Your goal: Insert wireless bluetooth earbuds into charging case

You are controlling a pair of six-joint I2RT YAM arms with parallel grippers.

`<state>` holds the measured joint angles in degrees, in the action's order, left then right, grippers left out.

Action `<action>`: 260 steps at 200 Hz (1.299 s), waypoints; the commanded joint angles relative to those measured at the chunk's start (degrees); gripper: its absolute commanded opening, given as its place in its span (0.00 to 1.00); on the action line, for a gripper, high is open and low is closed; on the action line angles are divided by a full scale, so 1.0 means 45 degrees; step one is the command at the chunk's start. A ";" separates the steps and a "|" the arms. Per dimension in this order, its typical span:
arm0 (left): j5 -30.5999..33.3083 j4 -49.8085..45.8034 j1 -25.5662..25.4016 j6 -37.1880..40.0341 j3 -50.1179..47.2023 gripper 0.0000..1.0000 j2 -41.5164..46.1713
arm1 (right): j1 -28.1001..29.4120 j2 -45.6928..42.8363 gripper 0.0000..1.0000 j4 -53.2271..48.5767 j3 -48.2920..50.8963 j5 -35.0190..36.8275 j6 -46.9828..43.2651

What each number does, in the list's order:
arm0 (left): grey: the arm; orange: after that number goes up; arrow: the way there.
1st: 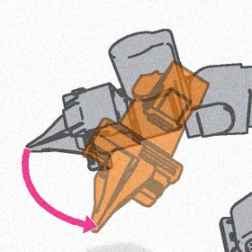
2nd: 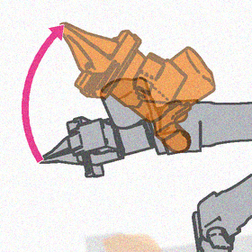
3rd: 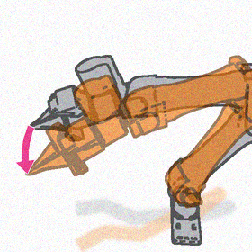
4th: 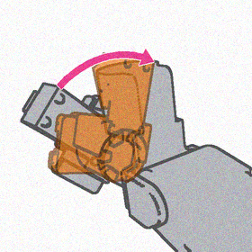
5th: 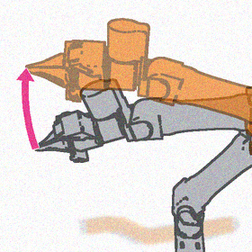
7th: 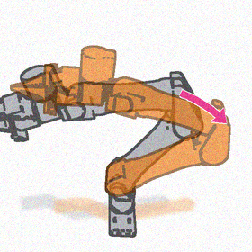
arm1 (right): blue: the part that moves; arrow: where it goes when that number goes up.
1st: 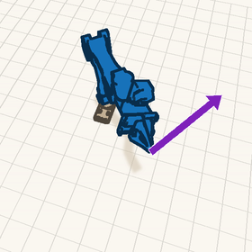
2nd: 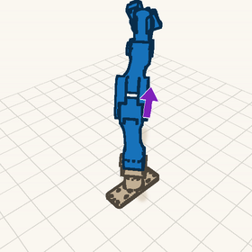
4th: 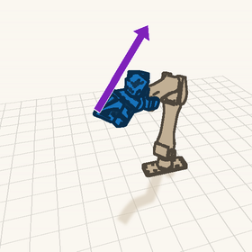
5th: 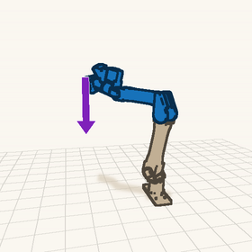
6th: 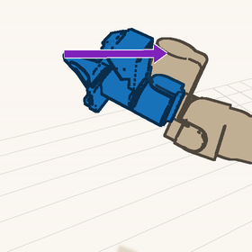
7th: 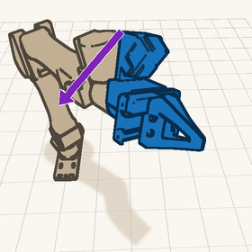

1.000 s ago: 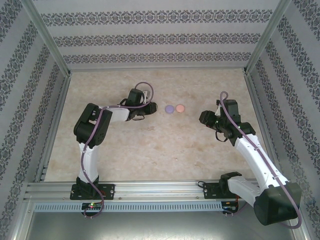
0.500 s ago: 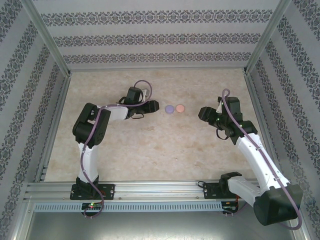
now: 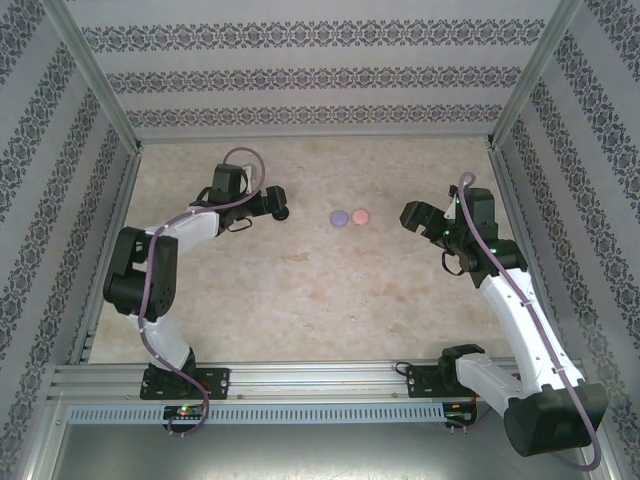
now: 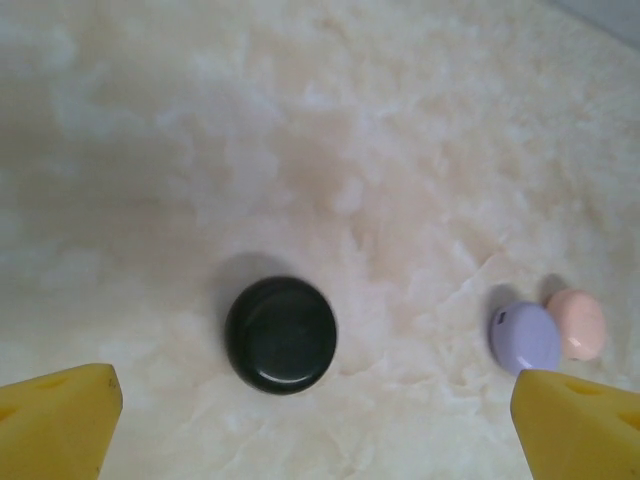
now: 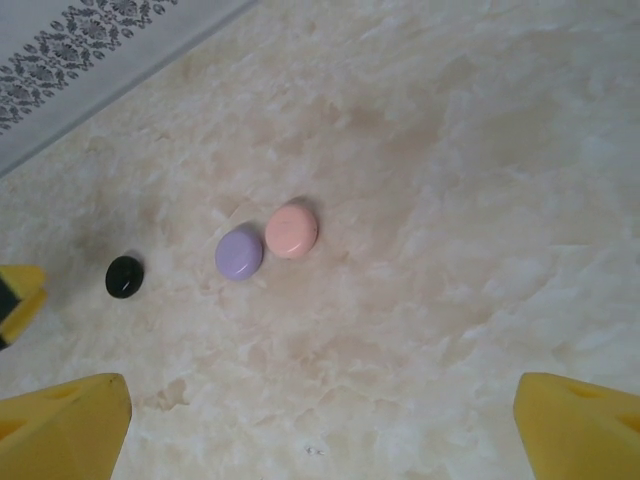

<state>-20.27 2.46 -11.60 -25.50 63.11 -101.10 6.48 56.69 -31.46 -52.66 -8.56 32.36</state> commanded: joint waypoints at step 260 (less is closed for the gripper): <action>0.4677 1.1728 0.1982 0.6270 -0.9549 0.99 0.2576 | -0.0615 0.6763 0.98 1.9446 0.7198 0.3838 -0.7098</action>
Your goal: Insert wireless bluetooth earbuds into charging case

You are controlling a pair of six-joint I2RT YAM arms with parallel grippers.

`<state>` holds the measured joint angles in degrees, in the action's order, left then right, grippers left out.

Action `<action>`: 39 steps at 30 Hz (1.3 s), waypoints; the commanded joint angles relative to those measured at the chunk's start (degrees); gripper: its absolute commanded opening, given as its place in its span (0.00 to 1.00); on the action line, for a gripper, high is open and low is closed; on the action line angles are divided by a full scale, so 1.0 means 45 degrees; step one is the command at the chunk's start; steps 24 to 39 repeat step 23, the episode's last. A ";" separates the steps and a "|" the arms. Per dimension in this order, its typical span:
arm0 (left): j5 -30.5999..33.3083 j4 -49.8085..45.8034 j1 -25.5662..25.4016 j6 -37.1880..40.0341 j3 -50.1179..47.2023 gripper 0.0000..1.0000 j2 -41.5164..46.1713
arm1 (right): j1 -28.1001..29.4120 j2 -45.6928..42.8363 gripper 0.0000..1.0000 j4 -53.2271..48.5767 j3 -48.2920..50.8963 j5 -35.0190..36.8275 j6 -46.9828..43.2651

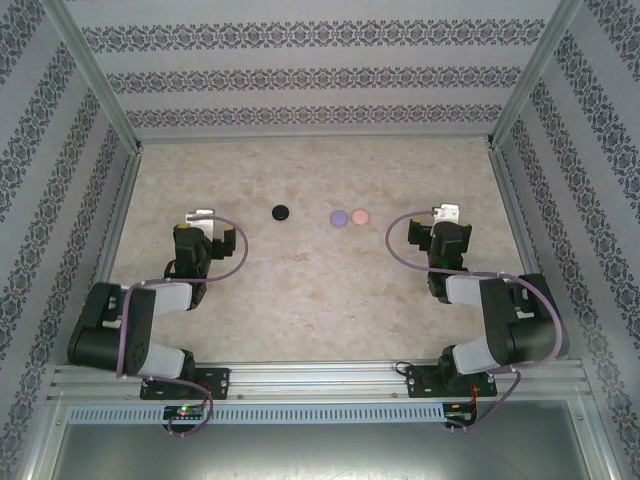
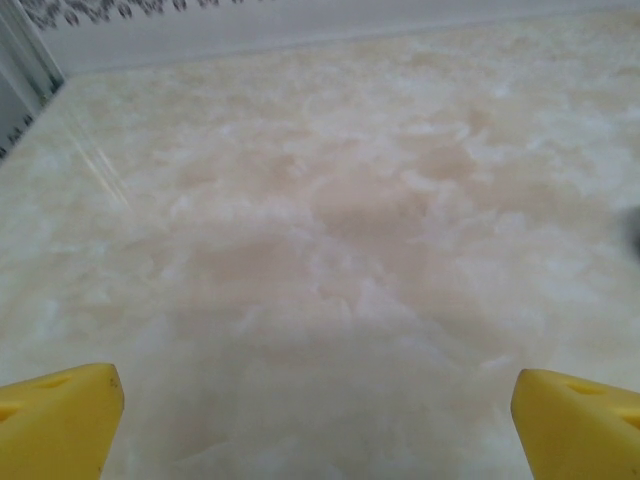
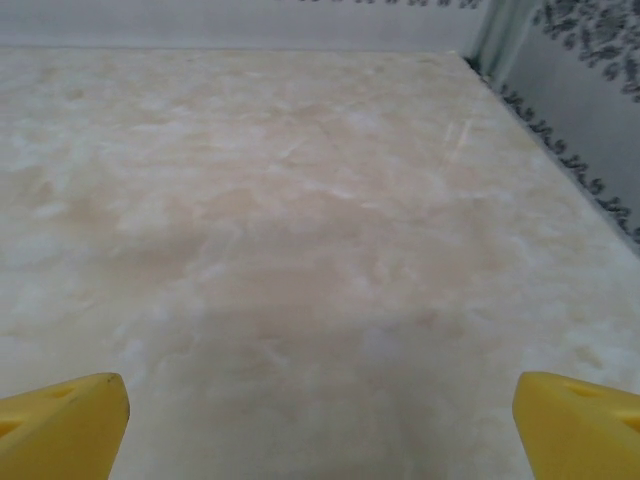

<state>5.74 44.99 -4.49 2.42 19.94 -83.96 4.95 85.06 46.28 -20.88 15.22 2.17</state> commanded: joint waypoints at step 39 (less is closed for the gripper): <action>-0.2129 0.0464 0.1197 -0.0523 0.0901 1.00 -0.1224 | -0.0886 0.0254 0.98 0.1021 -0.0266 -0.2895 -0.0123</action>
